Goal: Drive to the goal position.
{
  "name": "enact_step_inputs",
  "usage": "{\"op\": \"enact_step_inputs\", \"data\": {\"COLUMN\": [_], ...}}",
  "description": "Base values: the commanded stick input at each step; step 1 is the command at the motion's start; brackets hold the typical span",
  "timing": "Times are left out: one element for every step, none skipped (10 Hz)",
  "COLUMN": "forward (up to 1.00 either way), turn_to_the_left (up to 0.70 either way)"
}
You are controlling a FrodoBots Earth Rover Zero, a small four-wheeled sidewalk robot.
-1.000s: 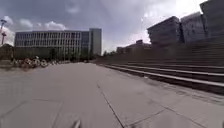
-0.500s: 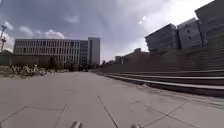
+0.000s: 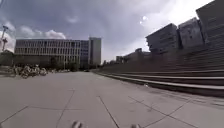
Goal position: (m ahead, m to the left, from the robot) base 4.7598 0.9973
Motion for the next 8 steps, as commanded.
{"op": "enact_step_inputs", "data": {"forward": [0.0,0.0,0.0,0.0,0.0,0.0,0.0,0.0], "turn_to_the_left": [0.0,0.0,0.0,0.0,0.0,0.0,0.01,0.7]}}
